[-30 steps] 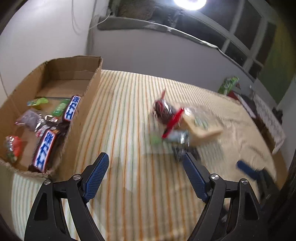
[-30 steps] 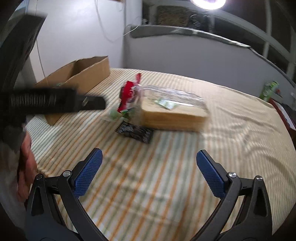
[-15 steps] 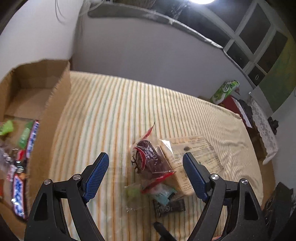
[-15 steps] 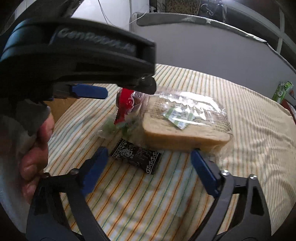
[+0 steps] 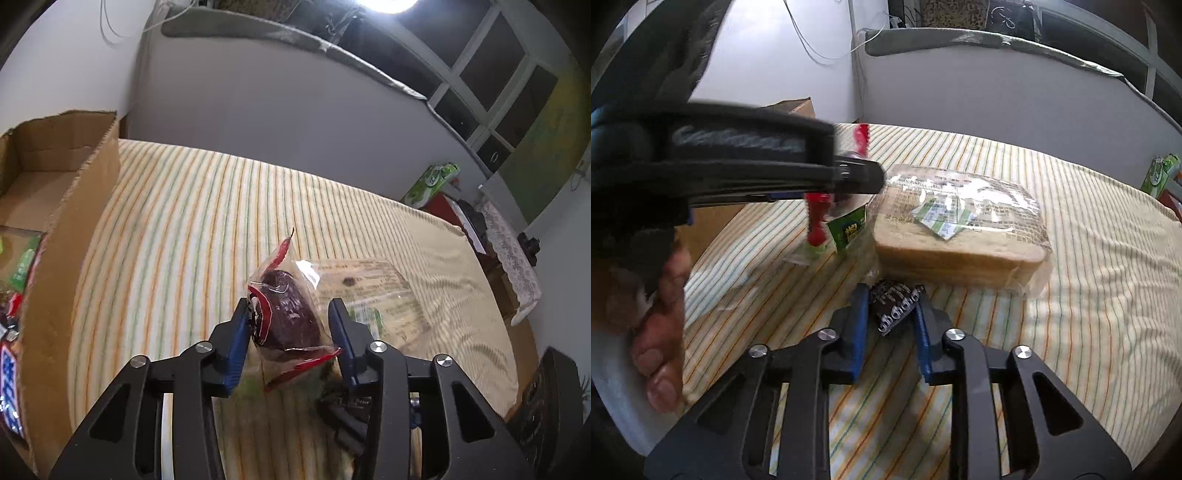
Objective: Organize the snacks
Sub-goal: 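Grasp the red-wrapped chocolate bag with the left tool while the right tool grasps the black packet, then carry both held snacks over the cardboard box and lower them in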
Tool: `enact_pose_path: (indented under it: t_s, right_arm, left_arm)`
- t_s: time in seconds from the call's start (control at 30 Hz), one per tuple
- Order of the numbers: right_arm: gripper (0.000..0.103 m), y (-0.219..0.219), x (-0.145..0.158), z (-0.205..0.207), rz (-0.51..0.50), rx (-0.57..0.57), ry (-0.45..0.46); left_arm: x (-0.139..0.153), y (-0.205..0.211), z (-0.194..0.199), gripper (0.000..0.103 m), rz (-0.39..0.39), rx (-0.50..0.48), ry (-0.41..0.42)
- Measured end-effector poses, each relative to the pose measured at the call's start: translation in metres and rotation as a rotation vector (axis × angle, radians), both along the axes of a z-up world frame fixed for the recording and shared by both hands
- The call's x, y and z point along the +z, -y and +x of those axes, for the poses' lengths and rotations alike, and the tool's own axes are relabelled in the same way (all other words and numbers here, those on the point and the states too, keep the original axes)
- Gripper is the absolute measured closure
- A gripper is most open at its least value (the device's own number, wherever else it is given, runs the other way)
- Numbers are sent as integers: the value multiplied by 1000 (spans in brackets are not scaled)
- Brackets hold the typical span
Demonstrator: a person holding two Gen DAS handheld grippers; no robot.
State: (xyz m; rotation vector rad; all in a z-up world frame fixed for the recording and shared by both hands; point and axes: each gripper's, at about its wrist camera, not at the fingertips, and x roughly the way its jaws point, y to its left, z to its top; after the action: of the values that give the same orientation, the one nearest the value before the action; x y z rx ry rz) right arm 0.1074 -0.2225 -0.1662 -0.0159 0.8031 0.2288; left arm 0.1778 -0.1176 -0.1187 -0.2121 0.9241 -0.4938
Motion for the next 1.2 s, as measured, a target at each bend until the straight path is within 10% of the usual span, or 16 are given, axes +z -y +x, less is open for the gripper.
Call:
enact_pose_path:
  t_s: [1.2]
  right_arm:
    - [91, 45, 30, -98, 119, -240, 181]
  left_arm:
    - [30, -23, -111, 66, 111, -3, 344]
